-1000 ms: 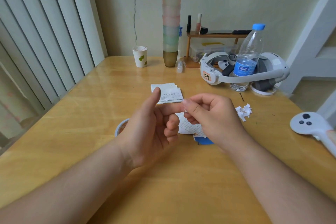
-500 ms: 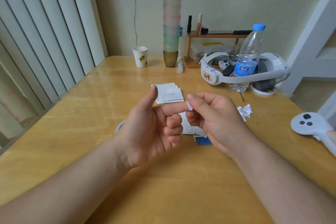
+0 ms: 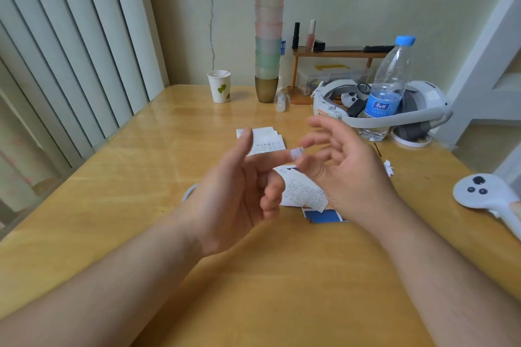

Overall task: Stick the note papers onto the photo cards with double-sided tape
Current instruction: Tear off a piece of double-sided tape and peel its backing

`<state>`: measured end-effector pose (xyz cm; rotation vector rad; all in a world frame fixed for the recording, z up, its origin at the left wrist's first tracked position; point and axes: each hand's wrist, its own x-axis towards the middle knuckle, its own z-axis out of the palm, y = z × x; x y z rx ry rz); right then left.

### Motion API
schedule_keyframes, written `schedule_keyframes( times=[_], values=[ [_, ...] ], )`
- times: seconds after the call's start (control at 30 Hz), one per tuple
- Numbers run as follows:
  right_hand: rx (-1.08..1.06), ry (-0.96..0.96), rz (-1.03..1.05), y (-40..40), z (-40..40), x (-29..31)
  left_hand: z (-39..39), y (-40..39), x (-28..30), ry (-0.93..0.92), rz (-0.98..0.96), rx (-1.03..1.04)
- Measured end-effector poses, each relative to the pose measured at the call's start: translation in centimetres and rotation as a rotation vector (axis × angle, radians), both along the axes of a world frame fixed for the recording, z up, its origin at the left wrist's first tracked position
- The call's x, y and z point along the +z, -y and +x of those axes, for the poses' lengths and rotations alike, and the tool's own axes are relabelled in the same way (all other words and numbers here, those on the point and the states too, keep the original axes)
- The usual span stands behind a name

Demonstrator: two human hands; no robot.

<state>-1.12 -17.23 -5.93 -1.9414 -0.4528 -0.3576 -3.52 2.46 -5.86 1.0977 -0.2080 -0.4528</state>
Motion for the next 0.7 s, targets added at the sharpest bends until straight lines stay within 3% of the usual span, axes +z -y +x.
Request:
schedule_keyframes(
  times=[0.1,0.17,0.3,0.57,0.7],
  values=[
    [-0.114,0.227,-0.017,0.3,-0.1,0.3,-0.8,0.1,-0.4,0.396,0.434,0.118],
    [-0.134,0.304,-0.041,0.1,-0.3,0.1,-1.2,0.3,-0.8,0.521,0.578,0.122],
    [-0.140,0.306,-0.025,-0.3,-0.3,-0.2,-1.5,0.8,-1.4,0.647,0.691,0.114],
    [-0.187,0.292,0.003,-0.8,-0.5,-0.2,-1.8,1.1,-1.2,0.700,0.783,0.153],
    [-0.204,0.291,-0.011,-0.7,-0.6,-0.1,-1.8,1.1,-1.0,0.839,0.924,0.188]
  ],
)
